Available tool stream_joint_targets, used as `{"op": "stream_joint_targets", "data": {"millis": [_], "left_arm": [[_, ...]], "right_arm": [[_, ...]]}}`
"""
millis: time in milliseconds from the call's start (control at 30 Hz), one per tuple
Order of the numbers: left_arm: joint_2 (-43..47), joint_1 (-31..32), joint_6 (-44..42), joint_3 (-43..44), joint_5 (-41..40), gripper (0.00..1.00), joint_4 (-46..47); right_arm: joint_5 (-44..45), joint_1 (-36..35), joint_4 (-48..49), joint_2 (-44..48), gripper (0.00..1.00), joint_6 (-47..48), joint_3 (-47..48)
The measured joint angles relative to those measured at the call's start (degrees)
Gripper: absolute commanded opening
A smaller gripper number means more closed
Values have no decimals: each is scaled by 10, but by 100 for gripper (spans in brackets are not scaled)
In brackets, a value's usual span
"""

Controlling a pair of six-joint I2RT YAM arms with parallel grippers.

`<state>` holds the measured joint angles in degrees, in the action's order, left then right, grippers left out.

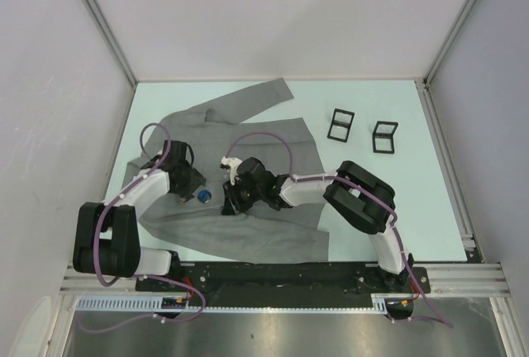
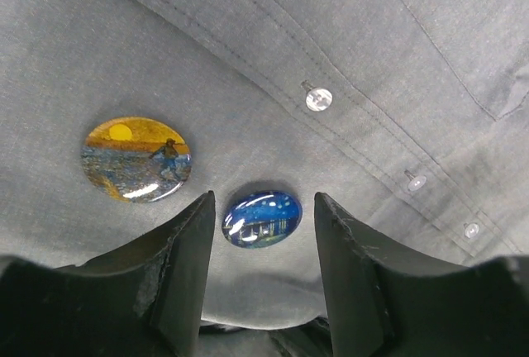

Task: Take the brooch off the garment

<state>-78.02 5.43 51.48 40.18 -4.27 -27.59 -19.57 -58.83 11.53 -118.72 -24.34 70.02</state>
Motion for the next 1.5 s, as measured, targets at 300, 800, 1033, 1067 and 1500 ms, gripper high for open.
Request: {"op": "stream_joint_targets", "data": {"millis": [300, 800, 1033, 1067, 1500], "left_arm": [[16, 0, 1, -35, 3, 60, 35], [33, 0, 1, -39, 17, 61, 40], [27, 0, 1, -39, 30, 61, 40], [24, 0, 1, -39, 31, 61, 40], [14, 3, 2, -33, 28, 63, 29]], "right_arm": [[-5, 6, 8, 2, 36, 4, 14], [-33, 2, 12, 42, 34, -5, 27], [-35, 21, 24, -14, 20, -12, 66], [-34, 19, 24, -17, 18, -11, 66], [-28, -9, 20, -45, 6, -12, 66]]}}
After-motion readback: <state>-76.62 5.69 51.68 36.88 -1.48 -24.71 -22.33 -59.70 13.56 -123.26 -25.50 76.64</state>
